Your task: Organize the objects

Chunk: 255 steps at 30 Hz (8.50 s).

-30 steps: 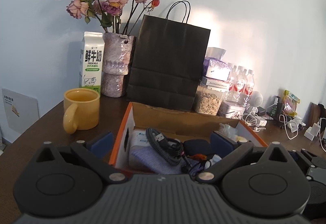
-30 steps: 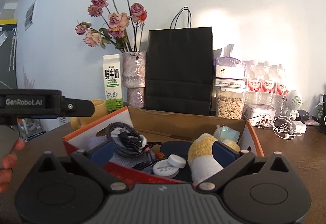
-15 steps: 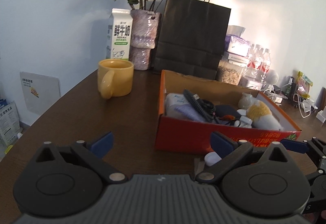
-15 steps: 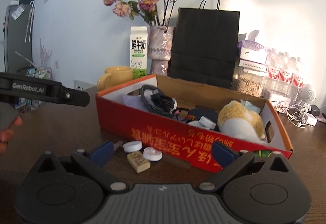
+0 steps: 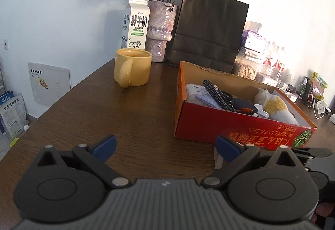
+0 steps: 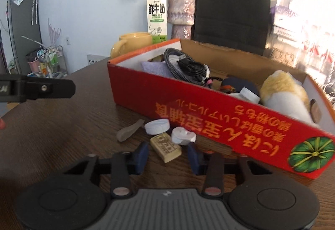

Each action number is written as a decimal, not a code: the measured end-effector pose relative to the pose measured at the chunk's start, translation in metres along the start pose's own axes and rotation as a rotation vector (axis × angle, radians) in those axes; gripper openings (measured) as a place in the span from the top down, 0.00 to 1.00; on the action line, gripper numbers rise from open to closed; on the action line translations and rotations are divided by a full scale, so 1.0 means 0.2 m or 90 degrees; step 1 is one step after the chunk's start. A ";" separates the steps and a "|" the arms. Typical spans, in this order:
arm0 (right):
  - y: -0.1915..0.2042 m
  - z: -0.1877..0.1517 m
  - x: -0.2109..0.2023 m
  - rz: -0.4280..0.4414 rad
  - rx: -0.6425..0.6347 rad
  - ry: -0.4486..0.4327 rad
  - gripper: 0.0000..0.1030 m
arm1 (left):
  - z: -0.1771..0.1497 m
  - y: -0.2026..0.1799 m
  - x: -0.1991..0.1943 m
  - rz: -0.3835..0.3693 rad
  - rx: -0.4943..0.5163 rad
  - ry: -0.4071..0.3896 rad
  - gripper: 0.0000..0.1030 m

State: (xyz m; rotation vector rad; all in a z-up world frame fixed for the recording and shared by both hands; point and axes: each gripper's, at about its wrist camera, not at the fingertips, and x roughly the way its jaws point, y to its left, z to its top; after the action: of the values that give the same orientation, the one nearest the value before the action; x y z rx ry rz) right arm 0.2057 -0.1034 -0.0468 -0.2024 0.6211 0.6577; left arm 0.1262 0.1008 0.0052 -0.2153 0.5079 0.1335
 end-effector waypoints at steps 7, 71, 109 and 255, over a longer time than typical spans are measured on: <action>0.02 -0.01 -0.01 0.005 -0.011 -0.005 0.72 | -0.01 -0.03 0.03 -0.004 0.007 0.013 0.00; -0.21 -0.03 -0.38 -0.064 0.026 -0.180 0.73 | 0.05 -0.47 -0.02 -0.095 0.097 -0.087 0.94; -0.49 0.29 -0.04 -0.116 0.065 -0.181 0.42 | 0.37 -0.58 0.51 -0.105 0.057 -0.093 0.25; -0.42 0.39 -0.16 -0.105 0.037 -0.210 0.76 | 0.39 -0.60 0.31 -0.108 0.086 -0.134 0.72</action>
State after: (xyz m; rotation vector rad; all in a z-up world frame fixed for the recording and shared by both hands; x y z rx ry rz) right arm 0.2755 -0.1575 0.0335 -0.0855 0.3017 0.4987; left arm 0.2374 0.0074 0.0611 -0.1102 0.2867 -0.0432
